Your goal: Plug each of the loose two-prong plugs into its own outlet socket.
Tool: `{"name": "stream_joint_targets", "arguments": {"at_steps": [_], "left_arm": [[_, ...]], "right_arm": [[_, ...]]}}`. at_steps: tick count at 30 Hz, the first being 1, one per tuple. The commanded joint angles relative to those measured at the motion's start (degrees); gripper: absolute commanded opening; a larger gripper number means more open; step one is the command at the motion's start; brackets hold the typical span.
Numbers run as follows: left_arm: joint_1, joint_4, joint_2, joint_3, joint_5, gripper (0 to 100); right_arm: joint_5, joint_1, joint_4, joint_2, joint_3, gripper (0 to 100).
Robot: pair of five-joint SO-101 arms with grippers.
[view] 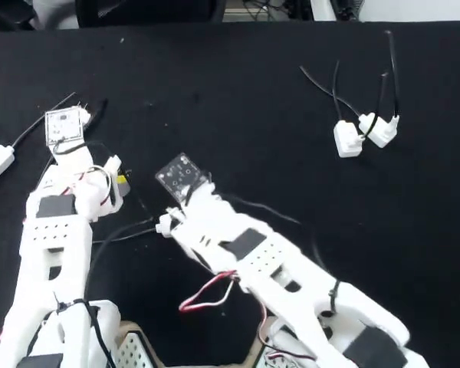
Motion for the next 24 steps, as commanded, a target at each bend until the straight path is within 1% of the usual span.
{"name": "stream_joint_targets", "arguments": {"at_steps": [1, 5, 10, 15, 22, 24], "left_arm": [[0.57, -5.89, 0.00, 2.95, 3.96, 24], [0.57, -7.74, -0.09, 4.00, 4.31, 24], [0.31, -7.74, -0.09, 4.35, 8.18, 24], [0.48, -8.26, -0.18, 5.23, 9.76, 24], [0.57, -8.97, -0.09, 5.85, 9.41, 24], [1.10, -8.88, 0.00, 5.76, 7.82, 24]], "right_arm": [[-0.26, 3.16, 12.92, -4.44, -9.71, 1.1], [-0.35, 5.98, 20.92, -1.01, -17.27, 1.1], [-0.53, 6.24, 29.80, 6.02, -25.89, 1.1], [-0.26, 6.33, 40.26, 8.22, -34.33, 1.1], [-0.26, 6.33, 44.84, 8.31, -34.51, 1.1], [-0.26, 6.24, 44.84, 8.40, -33.63, 1.1]]}}
